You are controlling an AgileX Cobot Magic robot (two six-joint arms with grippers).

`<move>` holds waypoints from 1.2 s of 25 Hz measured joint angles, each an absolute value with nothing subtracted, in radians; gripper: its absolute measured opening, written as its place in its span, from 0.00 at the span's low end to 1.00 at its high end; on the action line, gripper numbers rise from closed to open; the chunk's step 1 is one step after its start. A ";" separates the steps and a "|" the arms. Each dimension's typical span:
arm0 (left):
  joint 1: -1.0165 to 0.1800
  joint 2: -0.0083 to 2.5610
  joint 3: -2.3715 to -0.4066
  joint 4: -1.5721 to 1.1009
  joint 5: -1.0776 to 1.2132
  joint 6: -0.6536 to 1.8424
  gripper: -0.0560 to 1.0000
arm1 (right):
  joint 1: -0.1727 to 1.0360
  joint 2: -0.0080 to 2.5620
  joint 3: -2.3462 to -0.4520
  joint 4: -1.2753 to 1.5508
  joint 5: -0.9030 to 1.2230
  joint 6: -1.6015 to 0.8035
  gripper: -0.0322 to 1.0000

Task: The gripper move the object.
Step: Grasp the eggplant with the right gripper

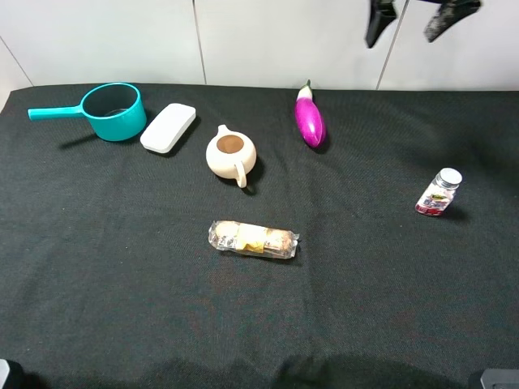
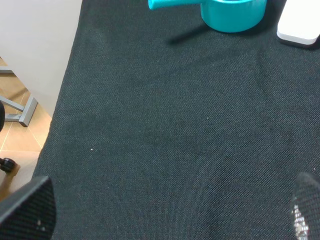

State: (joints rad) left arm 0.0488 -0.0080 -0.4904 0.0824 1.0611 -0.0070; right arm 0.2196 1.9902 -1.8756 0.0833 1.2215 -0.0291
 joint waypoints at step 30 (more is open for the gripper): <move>0.049 -0.008 -0.490 0.082 1.061 -0.007 0.99 | 0.412 2.273 -2.017 0.149 1.114 0.064 0.70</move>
